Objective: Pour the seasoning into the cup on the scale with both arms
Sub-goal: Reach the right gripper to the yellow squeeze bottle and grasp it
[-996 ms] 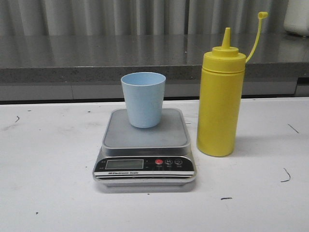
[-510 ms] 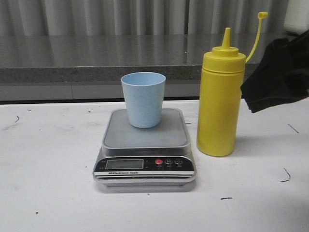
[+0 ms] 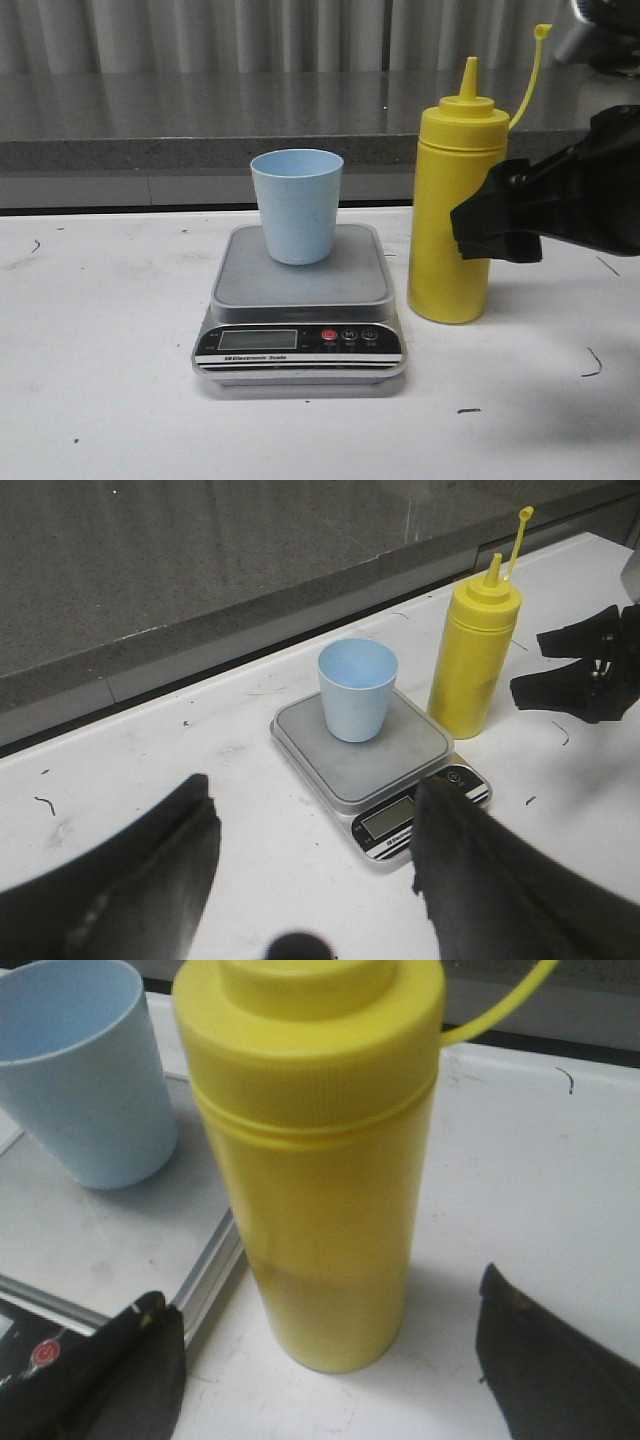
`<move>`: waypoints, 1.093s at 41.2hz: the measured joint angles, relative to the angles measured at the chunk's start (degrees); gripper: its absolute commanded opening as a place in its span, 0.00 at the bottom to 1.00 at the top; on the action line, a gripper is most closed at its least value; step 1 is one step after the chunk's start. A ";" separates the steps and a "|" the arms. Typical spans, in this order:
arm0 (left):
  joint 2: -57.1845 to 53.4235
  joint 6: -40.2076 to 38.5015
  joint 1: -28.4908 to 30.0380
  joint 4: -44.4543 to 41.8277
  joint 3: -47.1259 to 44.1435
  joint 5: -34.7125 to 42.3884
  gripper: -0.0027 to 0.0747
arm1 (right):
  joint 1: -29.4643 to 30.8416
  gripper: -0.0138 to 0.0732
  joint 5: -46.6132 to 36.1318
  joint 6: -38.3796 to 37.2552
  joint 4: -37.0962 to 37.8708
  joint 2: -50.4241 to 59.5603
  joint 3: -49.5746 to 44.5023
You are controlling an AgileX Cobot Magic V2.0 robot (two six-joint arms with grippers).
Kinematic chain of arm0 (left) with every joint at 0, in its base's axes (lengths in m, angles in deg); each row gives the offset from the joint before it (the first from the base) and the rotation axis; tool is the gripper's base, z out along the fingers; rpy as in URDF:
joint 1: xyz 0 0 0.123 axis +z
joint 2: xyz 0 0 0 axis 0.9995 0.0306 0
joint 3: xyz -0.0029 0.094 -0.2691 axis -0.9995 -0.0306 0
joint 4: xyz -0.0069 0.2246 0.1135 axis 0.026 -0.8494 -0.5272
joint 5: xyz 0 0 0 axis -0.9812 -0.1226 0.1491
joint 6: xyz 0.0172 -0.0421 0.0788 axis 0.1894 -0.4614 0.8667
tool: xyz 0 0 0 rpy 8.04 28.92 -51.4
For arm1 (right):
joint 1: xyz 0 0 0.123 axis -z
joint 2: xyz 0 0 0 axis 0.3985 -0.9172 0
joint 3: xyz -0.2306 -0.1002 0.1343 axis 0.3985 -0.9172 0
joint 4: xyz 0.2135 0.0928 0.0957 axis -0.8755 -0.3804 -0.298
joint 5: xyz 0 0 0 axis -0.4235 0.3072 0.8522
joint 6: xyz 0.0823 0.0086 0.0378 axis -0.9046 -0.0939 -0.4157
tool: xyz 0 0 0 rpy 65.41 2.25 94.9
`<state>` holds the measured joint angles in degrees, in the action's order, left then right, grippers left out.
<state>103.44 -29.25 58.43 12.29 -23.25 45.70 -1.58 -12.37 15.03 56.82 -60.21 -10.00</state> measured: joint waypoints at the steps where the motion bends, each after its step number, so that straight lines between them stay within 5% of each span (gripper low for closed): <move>1: 0.00 0.00 0.00 0.00 0.00 0.00 0.58 | 0.00 0.86 -1.21 -0.51 0.14 -1.11 0.00; 26: 0.00 0.00 0.00 0.00 0.00 0.00 0.58 | -0.23 0.86 -32.59 -2.65 1.86 -20.04 0.48; 40: 0.00 0.00 0.00 0.00 0.00 0.00 0.58 | -0.23 0.86 -34.67 -2.65 0.90 -27.91 6.19; 45: 0.00 0.00 0.08 0.00 0.00 0.00 0.58 | -0.23 0.76 -34.67 -2.65 0.36 -29.34 7.43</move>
<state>103.44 -29.25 58.50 12.29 -23.25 45.70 -1.81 -47.04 12.37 57.18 -89.56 -2.57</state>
